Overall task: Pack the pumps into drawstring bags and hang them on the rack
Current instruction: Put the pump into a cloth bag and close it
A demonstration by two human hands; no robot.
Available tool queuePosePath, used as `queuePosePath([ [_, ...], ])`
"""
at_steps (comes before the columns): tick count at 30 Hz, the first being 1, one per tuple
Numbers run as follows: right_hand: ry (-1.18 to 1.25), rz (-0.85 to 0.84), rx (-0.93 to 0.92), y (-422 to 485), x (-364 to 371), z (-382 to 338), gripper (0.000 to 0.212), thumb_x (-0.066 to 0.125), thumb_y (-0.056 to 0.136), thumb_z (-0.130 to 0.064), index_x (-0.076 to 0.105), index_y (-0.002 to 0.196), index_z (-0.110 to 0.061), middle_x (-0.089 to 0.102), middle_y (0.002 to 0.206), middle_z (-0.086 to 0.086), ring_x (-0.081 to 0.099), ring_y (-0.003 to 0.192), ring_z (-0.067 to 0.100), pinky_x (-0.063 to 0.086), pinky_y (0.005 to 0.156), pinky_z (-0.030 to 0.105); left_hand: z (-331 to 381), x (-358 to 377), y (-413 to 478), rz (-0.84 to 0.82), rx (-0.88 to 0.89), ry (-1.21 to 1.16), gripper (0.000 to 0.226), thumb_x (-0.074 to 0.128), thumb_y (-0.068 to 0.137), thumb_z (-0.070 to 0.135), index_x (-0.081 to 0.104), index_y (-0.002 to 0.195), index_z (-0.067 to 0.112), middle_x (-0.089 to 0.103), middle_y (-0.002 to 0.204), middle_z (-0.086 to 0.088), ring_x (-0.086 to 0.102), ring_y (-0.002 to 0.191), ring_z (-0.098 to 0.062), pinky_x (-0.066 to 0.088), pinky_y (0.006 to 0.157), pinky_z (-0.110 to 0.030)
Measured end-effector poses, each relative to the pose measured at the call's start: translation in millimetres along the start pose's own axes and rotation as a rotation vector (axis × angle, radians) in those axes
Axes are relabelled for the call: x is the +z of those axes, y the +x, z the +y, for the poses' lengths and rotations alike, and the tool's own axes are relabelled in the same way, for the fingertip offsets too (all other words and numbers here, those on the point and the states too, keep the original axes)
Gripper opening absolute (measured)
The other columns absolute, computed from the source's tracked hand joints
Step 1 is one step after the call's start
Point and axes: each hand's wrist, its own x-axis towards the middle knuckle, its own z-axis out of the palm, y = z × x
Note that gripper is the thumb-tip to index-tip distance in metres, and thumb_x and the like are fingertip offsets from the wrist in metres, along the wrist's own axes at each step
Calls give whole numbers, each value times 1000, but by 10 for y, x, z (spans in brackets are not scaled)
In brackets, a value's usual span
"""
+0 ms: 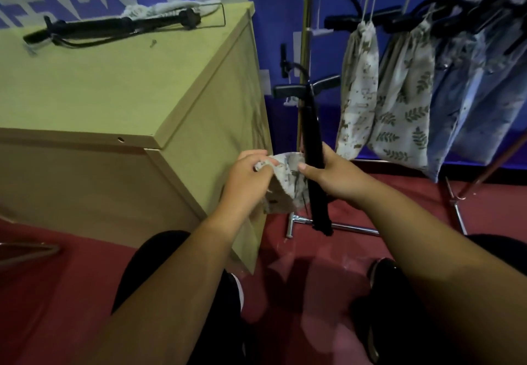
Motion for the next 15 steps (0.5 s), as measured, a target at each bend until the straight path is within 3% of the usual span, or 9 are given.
queuePosePath([
  [3,-104,-75,48,60,-62,58,32,71,103,-45,54,131,-44,72,117,-4,70,108,24,55,83,40,20,9,126,33,-161,-61,25,59,87,36,77,89,19,76,97,-3,74,82,-18,51,68,-30],
  [6,-159,-89,41,79,-83,42,29,72,103,-42,54,127,-43,70,110,-8,68,105,22,52,84,38,-8,52,225,25,-216,-57,26,58,88,33,71,83,11,71,71,-6,64,61,-19,46,60,-30],
  [9,-104,-92,-10,60,-66,-76,25,73,103,-39,59,123,-41,70,107,-11,69,100,16,50,82,35,-124,127,299,-8,-291,-74,20,59,83,28,74,81,15,77,73,-8,75,71,-26,64,74,-41],
  [11,-48,-85,-34,25,-50,-185,25,73,103,-39,62,126,-41,71,105,-14,70,96,11,50,79,32,-235,183,340,-27,-343,-78,16,59,79,24,74,76,19,76,69,-1,78,79,-30,66,82,-51],
  [15,55,-73,-70,-70,-63,-432,29,74,103,-37,64,130,-41,78,104,-5,76,91,9,62,76,38,-306,253,385,-53,-333,58,20,54,86,16,73,86,13,74,75,-11,74,77,-34,60,72,-39],
])
